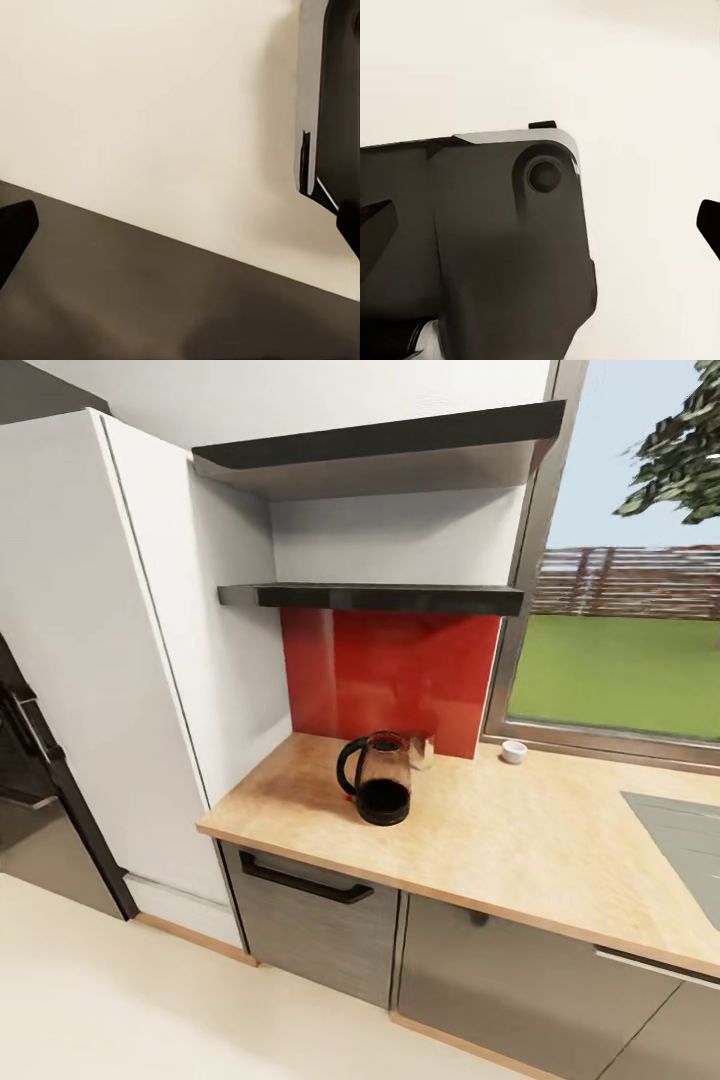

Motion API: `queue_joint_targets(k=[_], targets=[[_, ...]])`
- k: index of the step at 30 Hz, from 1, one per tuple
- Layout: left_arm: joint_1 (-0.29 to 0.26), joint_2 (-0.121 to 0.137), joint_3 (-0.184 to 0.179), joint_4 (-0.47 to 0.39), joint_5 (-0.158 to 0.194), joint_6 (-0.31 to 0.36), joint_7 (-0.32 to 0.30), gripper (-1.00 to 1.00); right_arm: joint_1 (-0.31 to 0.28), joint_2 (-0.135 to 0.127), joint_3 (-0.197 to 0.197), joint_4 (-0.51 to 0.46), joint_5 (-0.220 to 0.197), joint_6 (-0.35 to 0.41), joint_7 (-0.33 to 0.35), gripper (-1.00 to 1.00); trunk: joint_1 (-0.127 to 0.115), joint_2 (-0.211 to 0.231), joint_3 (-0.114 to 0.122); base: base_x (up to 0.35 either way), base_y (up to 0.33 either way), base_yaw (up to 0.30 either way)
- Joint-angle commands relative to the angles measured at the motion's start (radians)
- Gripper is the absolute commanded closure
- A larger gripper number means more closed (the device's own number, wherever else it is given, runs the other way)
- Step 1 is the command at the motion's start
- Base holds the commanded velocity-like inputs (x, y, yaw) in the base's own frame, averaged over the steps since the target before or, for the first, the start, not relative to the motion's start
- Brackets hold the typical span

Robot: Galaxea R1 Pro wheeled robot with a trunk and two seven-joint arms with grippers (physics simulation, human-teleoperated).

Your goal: Set up a coffee station on the kitchen countertop: keep the coffee maker on the countertop, move the bottle of coffee from the kitchen shelf to the counter next to the coffee maker, place a paper coffee filter on top of the coffee maker, put the saucer next to the coffee maker with the coffee cup on the saucer, and place the electric kettle next to the coffee maker.

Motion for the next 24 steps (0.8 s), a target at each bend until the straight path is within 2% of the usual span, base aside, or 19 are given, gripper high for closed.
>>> queue_joint_targets(k=[1,6,19,24], targets=[[-0.001,0.0,-0.008,0.002,0.004,0.0,0.002,-1.0,0.0,0.001,-0.007,-0.001,0.004,-0.002,-0.001,-1.0,0.001,-0.002,-0.002,0.152,0.331,0.0],[-0.001,-0.001,-0.008,0.002,0.004,0.0,0.002,-1.0,0.0,0.001,-0.008,-0.002,0.004,-0.002,-0.001,-1.0,0.001,-0.002,-0.002,0.129,0.331,-0.126],[0.0,0.001,-0.009,0.003,0.003,0.0,0.003,-1.0,0.0,0.0,-0.01,-0.003,0.001,0.002,-0.003,-1.0,0.001,-0.002,-0.002,0.013,0.327,-0.262],[0.0,0.002,-0.01,0.002,0.002,0.0,0.002,-1.0,0.0,0.001,-0.008,-0.005,0.001,0.003,-0.002,-1.0,0.001,-0.002,-0.002,0.0,0.126,-0.089]])
